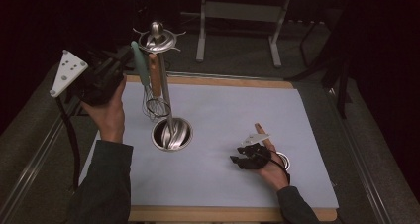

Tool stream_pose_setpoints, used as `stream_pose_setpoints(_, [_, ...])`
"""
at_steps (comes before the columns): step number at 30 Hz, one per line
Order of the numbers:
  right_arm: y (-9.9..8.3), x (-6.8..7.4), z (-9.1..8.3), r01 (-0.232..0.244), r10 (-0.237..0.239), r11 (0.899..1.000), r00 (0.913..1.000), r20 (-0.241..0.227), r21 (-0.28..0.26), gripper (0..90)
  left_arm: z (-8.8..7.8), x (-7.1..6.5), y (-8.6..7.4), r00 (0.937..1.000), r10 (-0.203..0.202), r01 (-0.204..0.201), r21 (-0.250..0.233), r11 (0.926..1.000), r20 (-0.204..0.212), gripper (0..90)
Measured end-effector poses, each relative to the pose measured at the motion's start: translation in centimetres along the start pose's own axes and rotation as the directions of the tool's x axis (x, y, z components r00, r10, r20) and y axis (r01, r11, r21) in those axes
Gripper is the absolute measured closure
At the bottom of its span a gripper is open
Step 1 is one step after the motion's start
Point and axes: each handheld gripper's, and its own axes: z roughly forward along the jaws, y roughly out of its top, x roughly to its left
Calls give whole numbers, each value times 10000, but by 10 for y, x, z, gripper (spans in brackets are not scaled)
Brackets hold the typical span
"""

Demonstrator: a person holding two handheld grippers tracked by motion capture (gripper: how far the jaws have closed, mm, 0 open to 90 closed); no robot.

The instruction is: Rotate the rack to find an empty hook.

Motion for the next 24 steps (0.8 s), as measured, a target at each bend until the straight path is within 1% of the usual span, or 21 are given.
stream_pose_setpoints(1, [0, 0, 0, 8, -8, 10000, 10000, 6, -23, 527, 1, 2, 1, 10000, -69, 69, 64, 10000, 37, 900])
stream_pose_setpoints(6, [1, -1, -3, -29, 29, 9999, 10000, 2, -148, 526, 4, 6, 2, 10000, -1, 0, 120, 9999, 53, 900])
stream_pose_setpoints(20, [2, -2, -7, -138, 137, 9994, 9999, -18, -311, 526, 14, 13, 3, 9991, -151, 160, 244, 9996, -387, 900])
stream_pose_setpoints(24, [1, -3, -8, -167, 166, 9992, 9999, -17, -351, 527, 17, 15, 3, 9989, -198, 209, 275, 9994, -416, 900])
